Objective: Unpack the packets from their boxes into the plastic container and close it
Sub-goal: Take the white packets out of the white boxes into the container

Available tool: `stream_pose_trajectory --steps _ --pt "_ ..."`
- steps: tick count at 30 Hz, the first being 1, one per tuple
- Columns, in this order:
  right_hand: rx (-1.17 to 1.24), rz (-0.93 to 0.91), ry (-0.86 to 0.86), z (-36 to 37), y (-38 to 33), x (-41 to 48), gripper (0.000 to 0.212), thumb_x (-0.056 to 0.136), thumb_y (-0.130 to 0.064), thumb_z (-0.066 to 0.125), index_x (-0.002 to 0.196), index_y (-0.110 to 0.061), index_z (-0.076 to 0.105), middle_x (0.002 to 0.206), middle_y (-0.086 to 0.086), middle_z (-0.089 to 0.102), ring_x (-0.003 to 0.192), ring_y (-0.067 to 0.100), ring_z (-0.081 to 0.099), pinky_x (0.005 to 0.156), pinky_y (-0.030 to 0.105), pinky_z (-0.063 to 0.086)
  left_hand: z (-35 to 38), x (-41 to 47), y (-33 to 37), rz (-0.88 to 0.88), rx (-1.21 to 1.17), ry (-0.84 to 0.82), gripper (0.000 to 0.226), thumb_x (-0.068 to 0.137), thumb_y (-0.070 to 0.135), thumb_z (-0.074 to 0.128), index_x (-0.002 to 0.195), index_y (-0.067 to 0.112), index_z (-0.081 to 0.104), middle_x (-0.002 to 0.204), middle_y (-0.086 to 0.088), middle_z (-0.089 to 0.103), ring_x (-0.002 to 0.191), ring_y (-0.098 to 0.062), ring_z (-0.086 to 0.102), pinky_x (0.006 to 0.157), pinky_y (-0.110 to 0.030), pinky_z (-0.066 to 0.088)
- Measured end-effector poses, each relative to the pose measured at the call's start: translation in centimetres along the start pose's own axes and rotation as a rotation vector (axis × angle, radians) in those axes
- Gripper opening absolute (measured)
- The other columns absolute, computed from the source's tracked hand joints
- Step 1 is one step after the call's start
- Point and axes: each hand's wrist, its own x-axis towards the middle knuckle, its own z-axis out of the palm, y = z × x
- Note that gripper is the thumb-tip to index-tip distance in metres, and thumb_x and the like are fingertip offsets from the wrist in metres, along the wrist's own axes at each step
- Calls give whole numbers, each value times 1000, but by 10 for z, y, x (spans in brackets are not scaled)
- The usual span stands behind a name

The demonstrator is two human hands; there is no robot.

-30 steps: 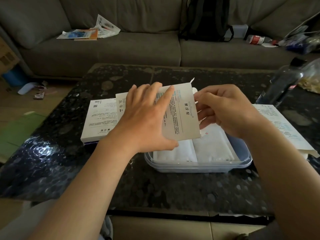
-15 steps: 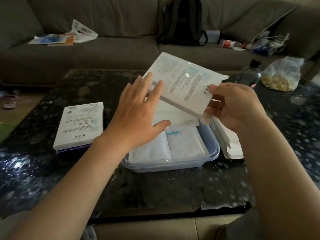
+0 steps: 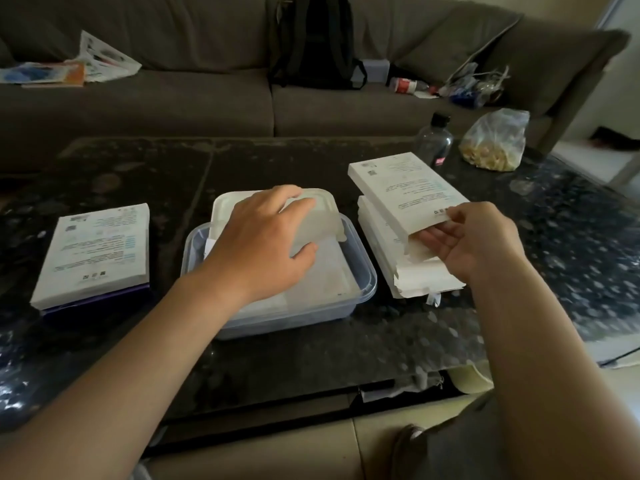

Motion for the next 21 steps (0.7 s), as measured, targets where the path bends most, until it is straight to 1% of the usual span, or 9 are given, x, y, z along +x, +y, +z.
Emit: stream_pose_trajectory --steps 6,9,11,12,14,16,18,19,21 --pt "-10 40 32 -9 9 0 32 94 2 47 125 1 54 95 23 73 66 32 76 55 38 61 3 -3 2 -10 -5 -14 56 90 35 71 139 13 56 147 -8 49 133 -31 47 108 -46 38" --pt "-60 40 41 -11 10 -2 28 97 0 47 125 1 53 92 23 73 65 31 76 55 37 61 3 -4 0 -14 -11 -14 53 90 34 71 137 12 58 144 -9 51 131 -32 49 107 -46 39" --pt "-113 35 54 -12 9 -4 22 99 -3 49 121 0 54 84 21 74 66 31 76 55 36 62 2 -5 -2 -28 -23 -13 53 90 34 69 136 11 59 144 -9 51 130 -32 49 107 -46 39" --pt "-167 27 71 -13 9 -4 18 100 -5 50 117 -1 55 77 21 74 64 30 76 53 34 61 2 -4 -3 -34 -26 -14 53 90 36 67 136 12 58 144 -8 51 130 -32 49 107 -46 39" --pt "-354 -18 123 -16 8 -4 13 97 -6 52 106 0 58 65 18 73 56 26 73 46 28 56 1 -4 -3 -42 -29 -22 55 90 39 64 137 12 58 144 -7 51 130 -31 49 107 -45 38" --pt "-538 -89 179 -19 10 -2 11 91 -5 49 92 0 58 65 20 72 51 26 66 44 28 49 1 -5 -4 -50 -32 -26 56 89 42 60 137 13 58 144 -6 51 131 -30 48 107 -45 38" --pt "-644 -132 223 -21 11 -1 9 87 -5 46 82 -3 54 71 22 73 55 28 66 48 30 47 1 -5 -5 -55 -30 -21 54 90 40 63 137 14 58 144 -6 51 132 -29 48 108 -45 38" --pt "-681 -148 243 -22 11 -1 10 87 -6 47 81 -2 55 71 21 73 55 28 67 49 31 47 1 -5 -7 -57 -29 -19 53 91 38 65 137 14 57 145 -6 50 132 -29 47 108 -44 38" --pt "-770 -193 278 -22 11 1 19 87 -10 48 84 1 62 68 17 73 52 24 66 48 29 47 1 -5 -10 -59 -25 -17 52 92 36 66 138 14 57 145 -5 50 132 -28 46 108 -45 38"
